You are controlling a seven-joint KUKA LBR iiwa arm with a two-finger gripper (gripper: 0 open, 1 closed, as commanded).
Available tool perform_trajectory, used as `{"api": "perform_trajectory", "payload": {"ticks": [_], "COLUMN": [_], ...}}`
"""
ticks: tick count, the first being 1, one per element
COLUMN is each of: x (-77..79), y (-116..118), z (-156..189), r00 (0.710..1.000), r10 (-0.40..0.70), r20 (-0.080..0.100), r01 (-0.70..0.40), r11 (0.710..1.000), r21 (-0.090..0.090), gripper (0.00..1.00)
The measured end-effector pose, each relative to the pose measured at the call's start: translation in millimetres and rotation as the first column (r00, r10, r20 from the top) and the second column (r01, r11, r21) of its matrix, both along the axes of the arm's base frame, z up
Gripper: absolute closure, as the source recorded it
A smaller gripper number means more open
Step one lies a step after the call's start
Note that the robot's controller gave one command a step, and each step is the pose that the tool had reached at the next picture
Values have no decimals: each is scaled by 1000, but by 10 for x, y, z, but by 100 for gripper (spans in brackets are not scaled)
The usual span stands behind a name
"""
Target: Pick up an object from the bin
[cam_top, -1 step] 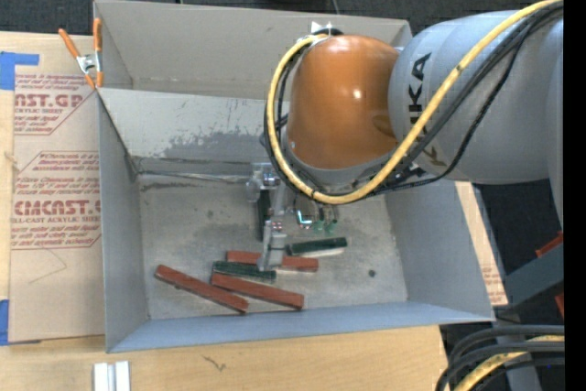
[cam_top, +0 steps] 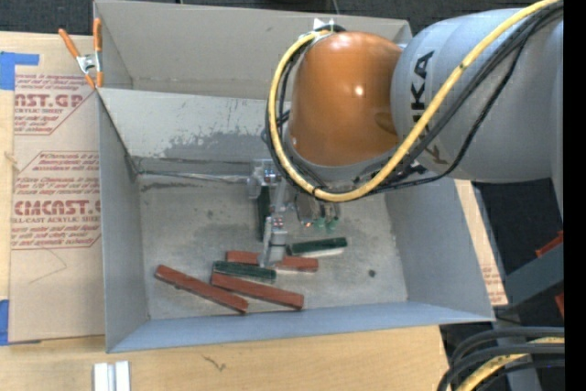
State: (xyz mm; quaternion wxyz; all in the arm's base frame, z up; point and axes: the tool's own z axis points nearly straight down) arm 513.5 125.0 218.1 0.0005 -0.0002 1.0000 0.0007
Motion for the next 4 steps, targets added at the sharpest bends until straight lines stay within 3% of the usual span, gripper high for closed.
{"api": "perform_trajectory", "payload": {"ticks": [1, 2, 3, 4], "x": [-165, -152, -231, -223], "y": [152, 162, 123, 120], "z": [-637, -840, -731, -1476], "r00": [997, 999, 1000, 994], "r10": [77, 44, -20, -110], "r20": [1, -3, -2, -1], "r01": [-77, -44, 20, 110], "r11": [997, 999, 1000, 994], "r21": [-1, -1, -1, 0], "gripper": [0, 0, 0, 0]}}
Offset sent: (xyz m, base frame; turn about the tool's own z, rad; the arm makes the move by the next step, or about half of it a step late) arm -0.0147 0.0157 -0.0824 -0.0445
